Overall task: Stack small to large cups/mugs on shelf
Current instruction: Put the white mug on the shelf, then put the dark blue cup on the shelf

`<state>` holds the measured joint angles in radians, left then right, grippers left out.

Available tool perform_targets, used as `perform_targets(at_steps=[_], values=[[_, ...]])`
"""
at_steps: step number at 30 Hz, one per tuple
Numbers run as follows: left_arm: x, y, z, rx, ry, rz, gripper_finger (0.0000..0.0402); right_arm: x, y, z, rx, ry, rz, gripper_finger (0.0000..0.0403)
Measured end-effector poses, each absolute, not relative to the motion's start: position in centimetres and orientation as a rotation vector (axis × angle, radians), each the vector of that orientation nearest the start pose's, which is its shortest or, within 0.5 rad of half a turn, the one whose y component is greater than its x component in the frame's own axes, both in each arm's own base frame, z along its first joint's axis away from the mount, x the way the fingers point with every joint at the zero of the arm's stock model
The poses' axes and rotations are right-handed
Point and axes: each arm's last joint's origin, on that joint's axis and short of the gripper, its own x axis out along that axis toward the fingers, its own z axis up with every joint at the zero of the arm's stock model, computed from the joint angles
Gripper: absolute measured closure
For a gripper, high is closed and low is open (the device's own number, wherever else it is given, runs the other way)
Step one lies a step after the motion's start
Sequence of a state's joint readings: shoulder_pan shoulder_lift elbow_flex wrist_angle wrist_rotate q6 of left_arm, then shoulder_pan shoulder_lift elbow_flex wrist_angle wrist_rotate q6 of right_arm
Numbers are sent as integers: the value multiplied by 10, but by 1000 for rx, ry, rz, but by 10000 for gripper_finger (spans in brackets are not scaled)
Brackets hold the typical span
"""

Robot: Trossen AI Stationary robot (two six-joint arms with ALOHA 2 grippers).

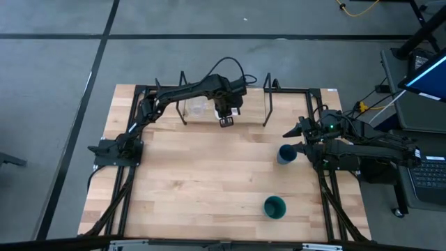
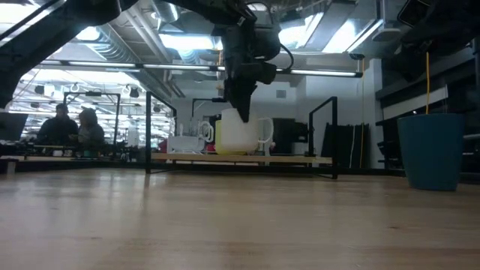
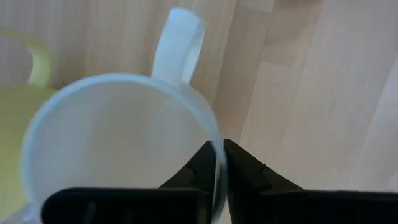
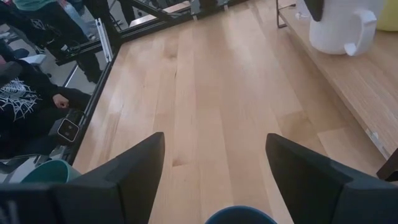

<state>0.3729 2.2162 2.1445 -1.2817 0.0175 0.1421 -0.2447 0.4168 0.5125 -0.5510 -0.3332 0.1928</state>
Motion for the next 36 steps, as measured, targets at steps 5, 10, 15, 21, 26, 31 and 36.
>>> perform_targets(at_steps=[5, 10, 15, 21, 26, 31, 36], values=[[418, 164, 262, -137, 1347, 215, 358, 101, -16, 252, 319, 445, 45, 121], [418, 165, 262, -111, 1352, 257, 346, 101, -16, 252, 319, 445, 45, 121], [417, 165, 267, -141, 1332, 287, 317, 101, -16, 252, 319, 445, 45, 121], [416, 163, 271, -145, 1321, 292, 271, 101, -16, 252, 320, 445, 45, 121], [414, 156, 282, -126, 1290, 287, 255, 101, -16, 252, 320, 445, 45, 121], [407, 147, 308, -125, 1216, 307, 256, 101, -16, 252, 323, 445, 44, 121], [398, 121, 344, -172, 1084, 318, 254, 101, -16, 252, 324, 445, 44, 121]])
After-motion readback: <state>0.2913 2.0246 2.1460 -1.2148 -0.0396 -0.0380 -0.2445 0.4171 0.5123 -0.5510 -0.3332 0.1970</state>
